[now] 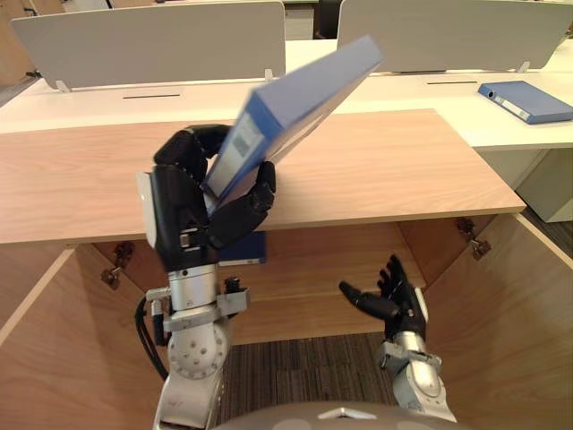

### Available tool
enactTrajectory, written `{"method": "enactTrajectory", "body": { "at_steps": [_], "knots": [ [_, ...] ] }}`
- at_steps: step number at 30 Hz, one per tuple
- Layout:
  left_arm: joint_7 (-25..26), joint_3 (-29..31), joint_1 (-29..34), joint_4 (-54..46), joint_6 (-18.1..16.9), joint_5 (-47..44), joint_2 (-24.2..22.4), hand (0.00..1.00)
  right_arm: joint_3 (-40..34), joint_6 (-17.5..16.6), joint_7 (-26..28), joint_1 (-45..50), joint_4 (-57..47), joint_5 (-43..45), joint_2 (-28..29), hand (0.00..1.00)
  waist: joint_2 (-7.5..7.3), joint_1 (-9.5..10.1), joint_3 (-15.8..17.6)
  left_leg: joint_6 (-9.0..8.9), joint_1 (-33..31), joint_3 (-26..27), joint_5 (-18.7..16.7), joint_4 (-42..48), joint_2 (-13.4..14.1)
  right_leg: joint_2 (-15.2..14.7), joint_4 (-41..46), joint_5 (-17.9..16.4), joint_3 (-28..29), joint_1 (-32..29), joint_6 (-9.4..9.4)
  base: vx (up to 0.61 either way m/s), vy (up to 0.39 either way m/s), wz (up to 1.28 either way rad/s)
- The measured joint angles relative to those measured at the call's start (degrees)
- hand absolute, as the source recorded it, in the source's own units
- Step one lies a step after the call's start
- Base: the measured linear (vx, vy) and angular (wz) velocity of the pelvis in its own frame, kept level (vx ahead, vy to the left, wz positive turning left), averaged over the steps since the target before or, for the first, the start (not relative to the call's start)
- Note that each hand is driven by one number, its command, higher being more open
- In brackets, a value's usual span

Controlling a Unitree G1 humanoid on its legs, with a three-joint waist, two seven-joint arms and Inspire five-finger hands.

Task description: Walk over to the cabinet, pick up the folder, carry it to the office cabinet, place the folder inside the office cabinet, then close the office cabinet door

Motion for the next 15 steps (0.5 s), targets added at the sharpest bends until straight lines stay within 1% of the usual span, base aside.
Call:
{"method": "enactTrajectory", "body": {
  "at_steps": [1,2,3,5,7,10,13,15],
  "knots": [
    [-1.2,0.0,0.0,-0.2,-0.5,-4.9,0.0,0.0,0.0,-1.0,0.1,0.1,-3.2,0.0,0.0,1.0,0.09,-0.02,-0.1,0.06,0.0,0.2,-0.1,0.2,0.0,0.0,0.0,0.0,0.2,-0.1,0.01,-0.03,-0.002,-0.08],
    [-1.7,0.0,0.0,-0.2,-0.8,-7.7,0.0,0.0,0.0,-1.3,0.1,0.3,-5.1,0.0,0.0,1.0,0.23,-0.03,-0.1,0.07,0.0,0.3,-0.1,0.2,-0.1,-0.1,0.1,0.0,0.3,-0.2,0.06,-0.03,-0.003,-0.08],
    [-2.2,0.0,0.0,-0.2,-1.1,-9.3,0.0,0.0,0.0,-1.4,0.1,0.4,-6.3,0.0,0.0,1.0,0.33,-0.08,-0.2,0.07,0.0,0.4,-0.1,0.3,-0.1,-0.1,0.1,0.0,0.4,-0.2,0.08,-0.03,-0.003,-0.06],
    [-4.2,0.0,0.0,-0.3,-1.5,-15.3,0.0,0.0,-0.2,-1.5,0.2,0.8,-8.1,0.2,-0.1,1.0,0.75,-0.23,-0.4,0.07,-0.2,0.5,-0.1,0.4,-0.2,-0.1,0.3,0.1,0.7,-0.6,0.15,-0.02,-0.006,-0.05],
    [-5.7,-0.1,0.0,-0.6,-1.7,-19.4,0.0,0.0,-0.3,-1.5,0.3,0.8,-8.7,0.4,-0.1,1.0,1.0,-0.41,-0.4,0.07,-0.3,0.6,-0.1,0.5,-0.2,-0.1,0.3,0.2,0.8,-0.7,0.21,-0.01,-0.005,-0.02],
    [-8.4,0.0,0.0,-0.8,-1.8,-24.6,0.0,0.0,-0.5,-1.7,0.4,0.7,-13.3,2.3,-0.2,1.0,1.39,-0.61,-0.7,0.08,-0.1,0.8,-0.1,0.5,-0.2,-0.1,0.5,0.2,1.0,-0.7,0.22,-0.01,-0.008,-0.03],
    [-10.7,0.0,-0.1,-0.8,-1.8,-28.7,0.1,0.0,-0.6,-3.4,1.1,0.0,-18.6,3.2,-0.9,1.0,1.49,-0.64,-0.7,0.16,0.1,1.1,-0.1,0.6,-0.2,0.0,0.7,0.2,1.5,-0.8,0.28,-0.02,-0.01,-0.06],
    [-12.1,0.4,0.0,-0.8,-1.8,-31.4,0.1,0.0,-0.8,-4.3,1.8,-2.1,-20.2,4.7,-1.4,1.0,1.47,-0.77,-0.7,0.28,0.1,1.4,-0.3,1.0,-0.2,-0.1,0.7,0.3,1.8,-0.8,0.41,-0.03,-0.006,-0.09]
  ]
}}
